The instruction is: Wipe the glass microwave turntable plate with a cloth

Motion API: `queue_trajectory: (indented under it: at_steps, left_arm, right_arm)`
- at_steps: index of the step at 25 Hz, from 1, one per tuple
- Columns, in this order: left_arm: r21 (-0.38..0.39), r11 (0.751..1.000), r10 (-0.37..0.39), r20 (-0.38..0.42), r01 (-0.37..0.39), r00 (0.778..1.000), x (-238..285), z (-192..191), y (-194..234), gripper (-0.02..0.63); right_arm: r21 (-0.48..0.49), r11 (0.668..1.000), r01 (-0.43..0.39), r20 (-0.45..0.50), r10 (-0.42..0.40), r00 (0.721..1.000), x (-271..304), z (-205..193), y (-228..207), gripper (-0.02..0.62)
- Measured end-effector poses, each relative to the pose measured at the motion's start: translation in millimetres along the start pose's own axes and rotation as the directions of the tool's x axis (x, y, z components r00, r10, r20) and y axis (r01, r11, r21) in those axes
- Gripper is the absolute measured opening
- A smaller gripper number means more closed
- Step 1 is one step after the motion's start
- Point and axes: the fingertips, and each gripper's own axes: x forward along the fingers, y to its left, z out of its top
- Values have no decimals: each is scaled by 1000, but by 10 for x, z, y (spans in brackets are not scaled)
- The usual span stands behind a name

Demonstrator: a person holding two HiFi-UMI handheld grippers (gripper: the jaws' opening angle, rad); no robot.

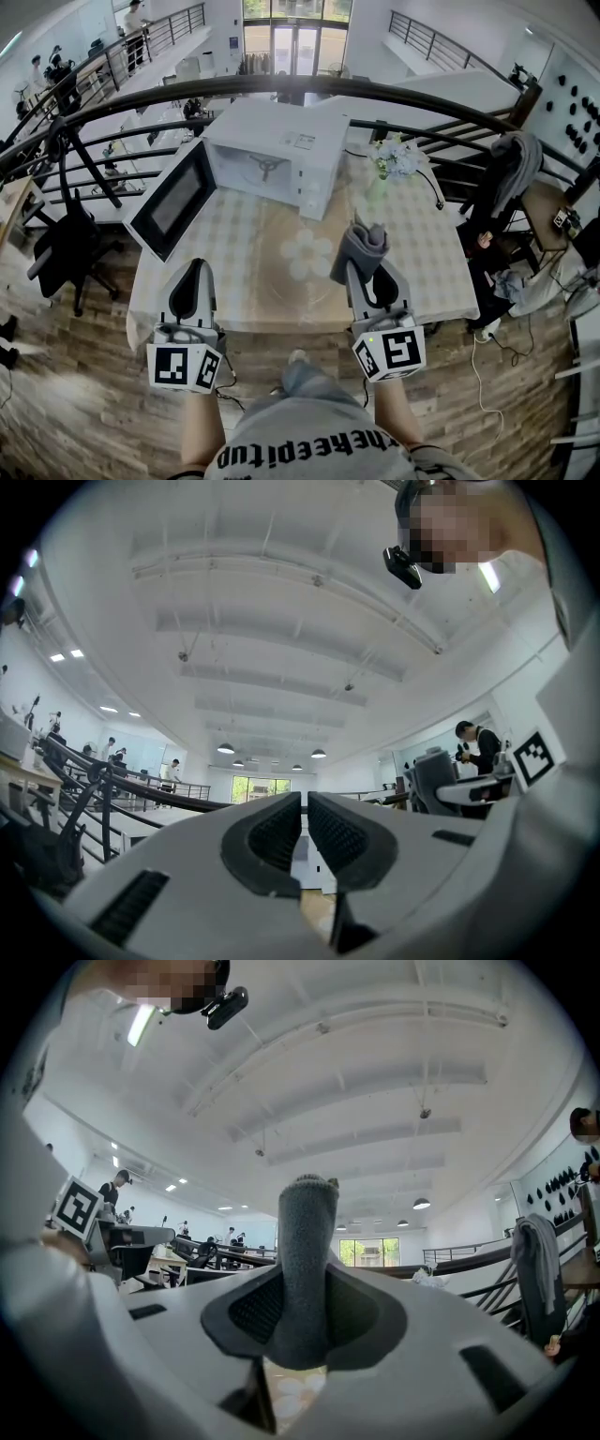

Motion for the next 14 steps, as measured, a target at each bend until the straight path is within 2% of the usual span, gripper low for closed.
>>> queue_trajectory:
  at_steps: [14]
  left_arm:
    - [-10,1000,16,22,-16,1000,-70,32,55,23]
  right_arm:
    - [5,1000,1,0,-1,1000,-31,16,48,107]
